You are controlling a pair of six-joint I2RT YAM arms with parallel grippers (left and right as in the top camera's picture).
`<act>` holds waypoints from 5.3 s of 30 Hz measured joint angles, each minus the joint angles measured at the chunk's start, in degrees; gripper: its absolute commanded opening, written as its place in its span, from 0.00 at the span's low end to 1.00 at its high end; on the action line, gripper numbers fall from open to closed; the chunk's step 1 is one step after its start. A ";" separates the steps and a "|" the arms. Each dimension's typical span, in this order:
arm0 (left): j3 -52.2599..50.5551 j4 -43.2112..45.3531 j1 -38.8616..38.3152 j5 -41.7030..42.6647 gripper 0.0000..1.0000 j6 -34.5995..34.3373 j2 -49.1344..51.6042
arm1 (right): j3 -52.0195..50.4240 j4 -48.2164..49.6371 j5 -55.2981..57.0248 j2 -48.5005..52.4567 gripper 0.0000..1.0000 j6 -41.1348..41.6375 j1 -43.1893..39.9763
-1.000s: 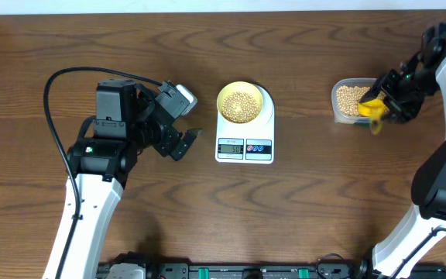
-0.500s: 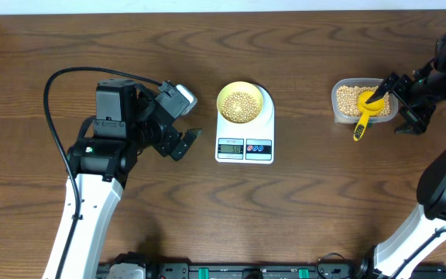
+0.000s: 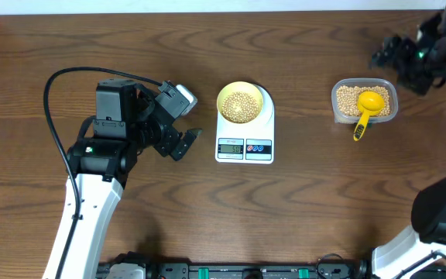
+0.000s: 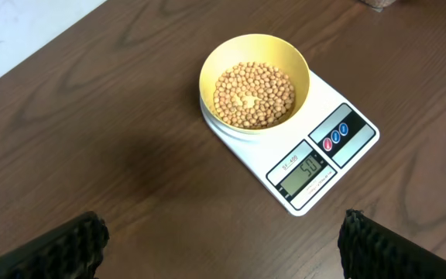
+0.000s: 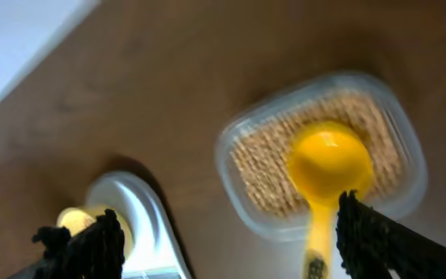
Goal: Scoop item into bowl and weigh 50g on scale
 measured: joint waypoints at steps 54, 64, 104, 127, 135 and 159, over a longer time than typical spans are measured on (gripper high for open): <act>0.00 0.00 0.00 -0.02 0.97 0.00 0.00 | 0.33 17.16 2.80 -0.33 0.99 -17.33 5.55; -0.02 0.00 0.00 0.00 0.97 0.00 0.00 | 0.33 17.16 2.80 -0.33 0.99 -17.51 5.55; -0.02 0.00 0.00 -0.02 0.97 0.00 0.00 | 0.33 9.73 2.91 -0.33 0.99 -17.75 5.55; -0.02 0.00 0.00 0.00 0.97 0.00 0.00 | -3.82 -10.84 14.45 -27.98 0.99 -23.87 16.81; -0.04 0.04 0.00 -0.02 0.97 0.00 0.00 | -30.05 12.52 15.50 -53.48 0.99 -29.97 11.30; -0.07 0.00 0.00 -0.02 0.97 0.00 0.00 | -91.45 67.56 14.69 -86.18 0.99 -31.30 10.82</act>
